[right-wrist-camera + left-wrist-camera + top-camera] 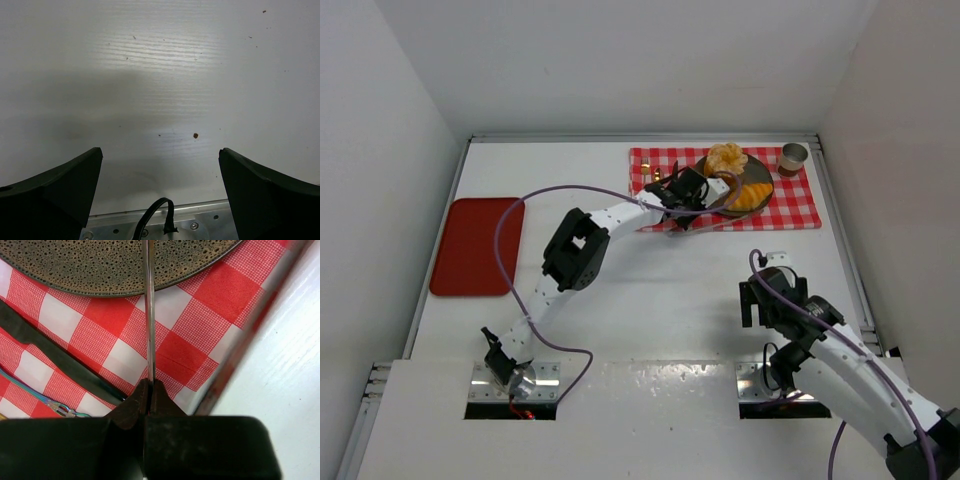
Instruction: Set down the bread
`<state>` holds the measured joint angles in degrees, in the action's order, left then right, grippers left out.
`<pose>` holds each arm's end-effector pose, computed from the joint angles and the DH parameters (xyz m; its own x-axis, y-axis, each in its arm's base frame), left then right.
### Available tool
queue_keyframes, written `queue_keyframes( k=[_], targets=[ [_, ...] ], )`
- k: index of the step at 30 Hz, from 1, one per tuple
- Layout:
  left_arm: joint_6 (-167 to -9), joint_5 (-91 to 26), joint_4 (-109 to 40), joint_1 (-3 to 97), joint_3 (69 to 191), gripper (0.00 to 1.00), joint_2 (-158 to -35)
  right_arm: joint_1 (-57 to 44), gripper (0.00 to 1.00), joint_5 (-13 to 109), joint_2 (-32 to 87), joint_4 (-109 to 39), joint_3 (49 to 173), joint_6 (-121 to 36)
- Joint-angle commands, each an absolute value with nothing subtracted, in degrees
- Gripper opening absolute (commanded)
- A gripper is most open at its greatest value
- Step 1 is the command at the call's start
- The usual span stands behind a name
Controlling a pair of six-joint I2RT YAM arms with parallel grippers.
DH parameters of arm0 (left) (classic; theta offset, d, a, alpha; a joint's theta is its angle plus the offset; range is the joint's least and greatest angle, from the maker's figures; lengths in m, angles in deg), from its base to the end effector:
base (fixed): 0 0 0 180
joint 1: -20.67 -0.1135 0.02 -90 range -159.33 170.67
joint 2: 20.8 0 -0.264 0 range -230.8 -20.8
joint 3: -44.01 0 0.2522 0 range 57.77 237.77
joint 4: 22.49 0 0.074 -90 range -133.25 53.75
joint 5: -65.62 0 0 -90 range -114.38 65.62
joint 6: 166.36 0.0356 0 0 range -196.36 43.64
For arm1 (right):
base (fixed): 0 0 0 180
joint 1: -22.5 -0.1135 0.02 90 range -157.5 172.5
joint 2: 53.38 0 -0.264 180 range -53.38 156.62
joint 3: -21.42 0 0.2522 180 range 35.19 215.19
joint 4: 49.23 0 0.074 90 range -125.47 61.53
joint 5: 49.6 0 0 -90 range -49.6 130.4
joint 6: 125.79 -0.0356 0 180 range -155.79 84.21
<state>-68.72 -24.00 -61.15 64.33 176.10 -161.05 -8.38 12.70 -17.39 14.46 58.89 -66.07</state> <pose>0.3963 -0.3779 0.1666 -0.4315 0.5956 -0.6776 0.7511 0.6532 0.0958 0.1009 0.0411 0.1818 -0.7910 0.0471 -0.6100 0.1510 0.9812 -0.1200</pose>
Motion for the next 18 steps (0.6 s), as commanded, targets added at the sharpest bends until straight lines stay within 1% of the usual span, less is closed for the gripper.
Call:
queue_keyframes(
  k=[1, 8, 15, 18],
  targets=[
    [-68.9, -24.9, -59.6, 64.4, 176.1, 0.00, -156.2, -8.4, 0.99, 13.0, -16.3, 13.1, 60.3, -65.3],
    [-70.0, -27.0, -60.8, 64.4, 176.1, 0.00, -151.1, -8.4, 0.99, 13.5, -15.2, 12.8, 61.6, -65.1],
    [-70.6, -22.1, -64.2, 64.4, 176.1, 0.00, -143.9, -8.4, 0.99, 13.6, -16.6, 12.7, 61.7, -66.1],
    [-72.1, -20.5, -66.0, 62.4, 172.2, 0.00, -138.6, -8.4, 0.99, 13.4, -17.5, 12.9, 61.9, -66.5]
  ],
)
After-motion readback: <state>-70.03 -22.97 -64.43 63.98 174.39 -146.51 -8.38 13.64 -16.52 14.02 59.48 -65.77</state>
